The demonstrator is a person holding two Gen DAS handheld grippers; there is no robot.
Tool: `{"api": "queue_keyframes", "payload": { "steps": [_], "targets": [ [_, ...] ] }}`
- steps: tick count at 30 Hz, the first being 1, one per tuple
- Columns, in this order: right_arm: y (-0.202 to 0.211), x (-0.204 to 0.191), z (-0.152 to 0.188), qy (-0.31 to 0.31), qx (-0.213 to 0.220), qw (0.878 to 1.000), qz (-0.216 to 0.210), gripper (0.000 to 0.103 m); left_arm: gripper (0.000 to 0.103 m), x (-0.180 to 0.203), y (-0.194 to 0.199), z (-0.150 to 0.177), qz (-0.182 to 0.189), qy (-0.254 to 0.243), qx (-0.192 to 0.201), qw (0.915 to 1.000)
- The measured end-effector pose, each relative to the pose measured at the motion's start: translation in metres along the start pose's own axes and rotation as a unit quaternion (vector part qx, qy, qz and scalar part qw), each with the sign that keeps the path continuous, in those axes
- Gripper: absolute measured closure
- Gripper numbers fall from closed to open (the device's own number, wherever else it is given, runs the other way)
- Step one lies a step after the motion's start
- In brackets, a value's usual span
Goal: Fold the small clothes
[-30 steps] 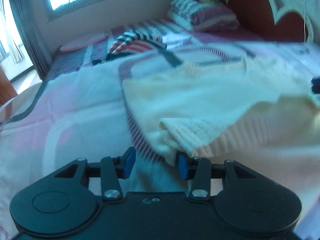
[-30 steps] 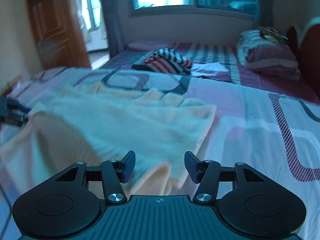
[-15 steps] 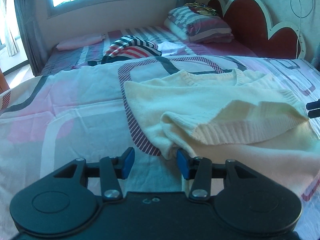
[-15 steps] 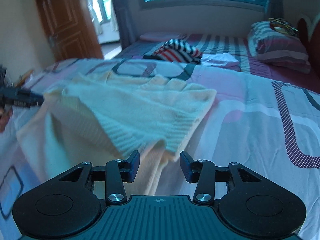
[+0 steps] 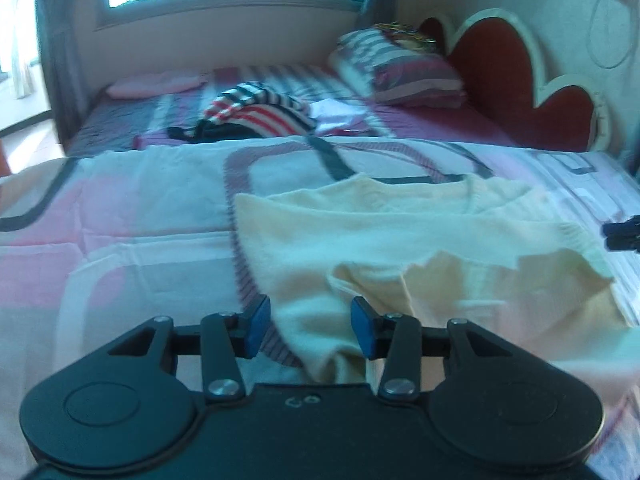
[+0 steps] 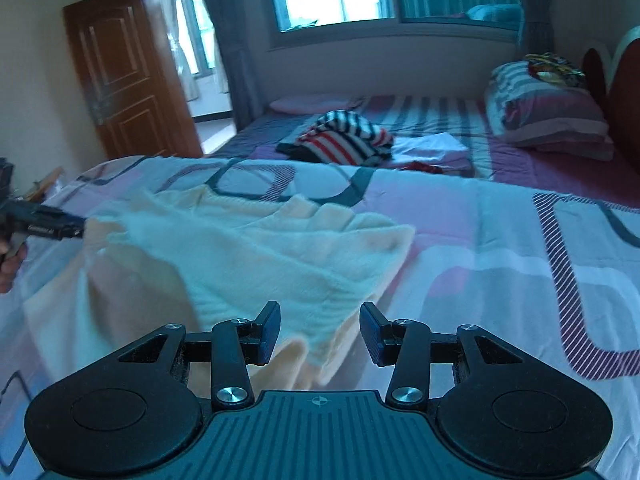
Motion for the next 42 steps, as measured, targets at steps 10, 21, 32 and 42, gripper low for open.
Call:
{"api": "queue_keyframes", "payload": {
  "steps": [10,21,32,42],
  "targets": [
    [-0.011,-0.025,0.03,0.089,-0.064,0.994,-0.026,0.058,0.068,0.011,-0.012,0.002,-0.014,-0.044,-0.017,0.9988],
    [-0.037,-0.018,0.004,0.088,-0.023,0.996,-0.003,0.058,0.069,0.017,-0.016,-0.005,-0.008,-0.033,-0.012,0.9993],
    [-0.045,-0.016,0.013,0.029,-0.045,0.998,-0.027,0.101,0.092,0.019,-0.028,-0.003,0.019,-0.011,-0.023,0.9995],
    [-0.028,-0.021,-0.006,0.051,-0.01,0.999,-0.014,0.101,0.042,0.015,-0.005,-0.004,0.038,0.027,0.05,0.9976]
  ]
}}
Point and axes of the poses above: each gripper's, at about its wrist camera, not at the fingertips, and y roughly against the way its jaws point, x to its right, z to its underside, the point moved 8 cm from there along -y, roughly the way its jaws point, and after that the axes turned 2 degrees about -z, right-handed, at the moved point
